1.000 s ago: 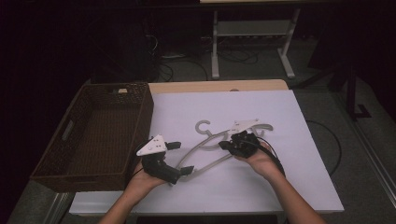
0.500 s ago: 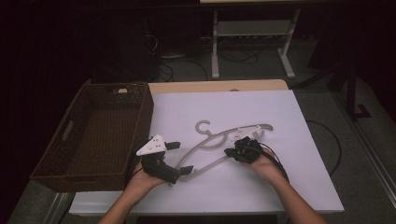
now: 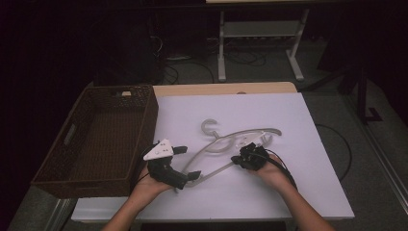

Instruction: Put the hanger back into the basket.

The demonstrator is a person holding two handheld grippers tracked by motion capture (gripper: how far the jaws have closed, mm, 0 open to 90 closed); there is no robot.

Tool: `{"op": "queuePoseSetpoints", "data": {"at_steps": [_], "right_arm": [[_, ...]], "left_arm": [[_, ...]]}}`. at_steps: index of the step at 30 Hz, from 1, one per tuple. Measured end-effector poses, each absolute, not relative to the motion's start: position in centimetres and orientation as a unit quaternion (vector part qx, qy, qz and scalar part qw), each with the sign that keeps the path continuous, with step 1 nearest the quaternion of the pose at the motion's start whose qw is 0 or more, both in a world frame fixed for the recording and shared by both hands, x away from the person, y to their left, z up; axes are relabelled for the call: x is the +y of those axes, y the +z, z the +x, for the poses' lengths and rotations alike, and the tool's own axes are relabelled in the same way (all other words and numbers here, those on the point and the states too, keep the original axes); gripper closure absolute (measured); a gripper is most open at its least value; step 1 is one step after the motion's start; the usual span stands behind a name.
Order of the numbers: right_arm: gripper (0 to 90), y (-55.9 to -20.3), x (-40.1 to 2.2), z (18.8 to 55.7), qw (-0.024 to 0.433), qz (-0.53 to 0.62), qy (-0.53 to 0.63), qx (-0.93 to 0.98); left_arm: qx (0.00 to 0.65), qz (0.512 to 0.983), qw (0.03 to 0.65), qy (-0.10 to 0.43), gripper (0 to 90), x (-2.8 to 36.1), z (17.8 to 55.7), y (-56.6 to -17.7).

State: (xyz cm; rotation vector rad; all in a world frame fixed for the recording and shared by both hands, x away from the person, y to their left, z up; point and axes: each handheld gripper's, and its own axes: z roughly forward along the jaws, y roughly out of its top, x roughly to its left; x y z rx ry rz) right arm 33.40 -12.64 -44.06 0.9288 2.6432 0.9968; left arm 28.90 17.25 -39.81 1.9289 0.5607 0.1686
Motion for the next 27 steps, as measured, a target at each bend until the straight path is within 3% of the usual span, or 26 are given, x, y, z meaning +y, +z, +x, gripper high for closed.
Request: {"op": "queuePoseSetpoints", "data": {"at_steps": [23,27], "right_arm": [[89.7,-44.0,-12.6,33.5,0.082,0.31,0.33,0.888],[89.7,-44.0,-12.6,33.4,0.082,0.313,0.33,0.887]], "left_arm": [[0.272,0.823,0.491,0.088,0.5,14.7,35.1,-40.9],[0.278,0.834,0.468,0.09,5.9,14.3,36.1,-41.9]]}}
